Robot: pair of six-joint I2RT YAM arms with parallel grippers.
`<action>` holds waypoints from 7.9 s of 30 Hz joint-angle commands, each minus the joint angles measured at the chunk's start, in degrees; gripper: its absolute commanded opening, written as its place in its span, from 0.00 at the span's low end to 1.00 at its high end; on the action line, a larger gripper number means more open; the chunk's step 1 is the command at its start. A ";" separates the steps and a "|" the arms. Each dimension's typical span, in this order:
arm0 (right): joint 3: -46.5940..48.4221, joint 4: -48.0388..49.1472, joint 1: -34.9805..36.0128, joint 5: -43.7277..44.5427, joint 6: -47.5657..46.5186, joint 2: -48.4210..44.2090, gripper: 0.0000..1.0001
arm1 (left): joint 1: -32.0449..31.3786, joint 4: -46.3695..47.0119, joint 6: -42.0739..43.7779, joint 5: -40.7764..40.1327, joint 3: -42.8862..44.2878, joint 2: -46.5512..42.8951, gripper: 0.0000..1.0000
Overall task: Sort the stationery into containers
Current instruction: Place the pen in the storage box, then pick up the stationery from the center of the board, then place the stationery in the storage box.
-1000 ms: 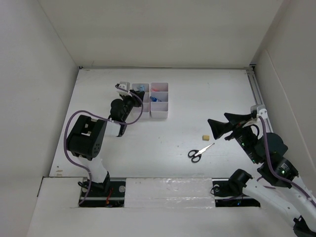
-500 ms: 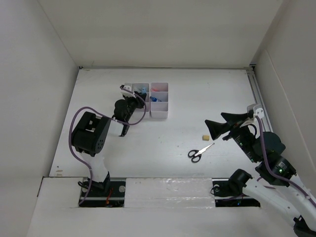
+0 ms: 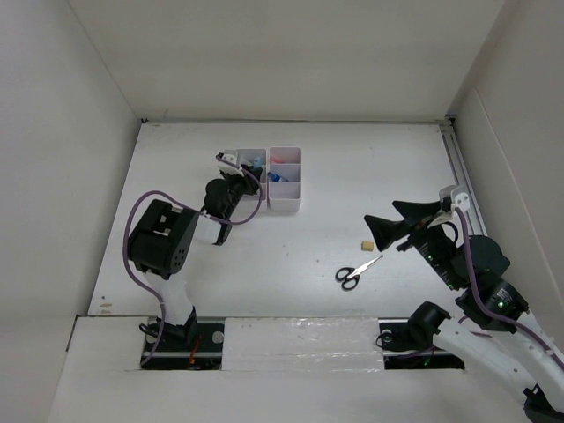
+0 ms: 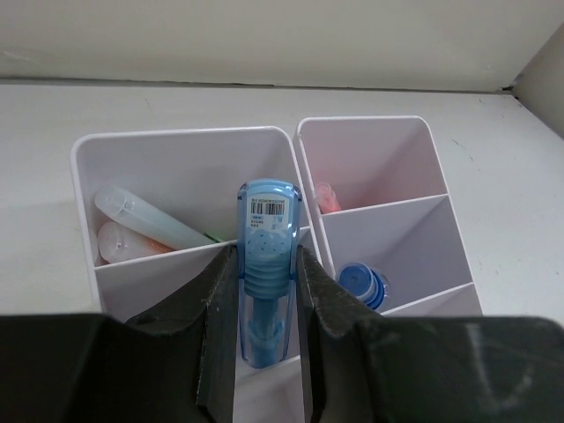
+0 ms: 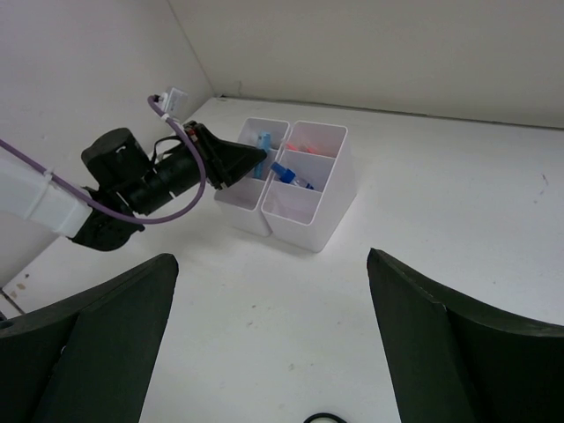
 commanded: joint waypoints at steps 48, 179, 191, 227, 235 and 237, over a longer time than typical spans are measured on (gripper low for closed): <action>15.47 -16.62 0.35 24.88 11.36 -7.71 1.00 | -37.17 -44.14 37.51 16.02 24.57 -1.80 1.00; 8.53 -10.99 0.35 10.73 10.83 -12.98 0.98 | -12.66 -48.63 -14.86 -35.15 5.95 -21.92 0.00; 8.53 -10.99 0.35 10.20 9.77 -12.98 0.98 | -14.24 -44.69 -14.78 -37.43 6.47 -16.99 0.00; 8.53 -10.47 0.35 8.62 9.24 -12.98 0.98 | -15.03 -40.46 -15.30 -46.76 4.89 -13.83 0.00; 8.00 -9.94 0.35 8.09 8.72 -12.98 0.98 | -15.03 -39.93 -14.78 -47.81 5.42 -12.69 0.03; 8.00 -9.94 0.35 8.09 8.72 -12.45 0.98 | -15.03 -39.93 -14.78 -47.81 5.42 -13.21 0.10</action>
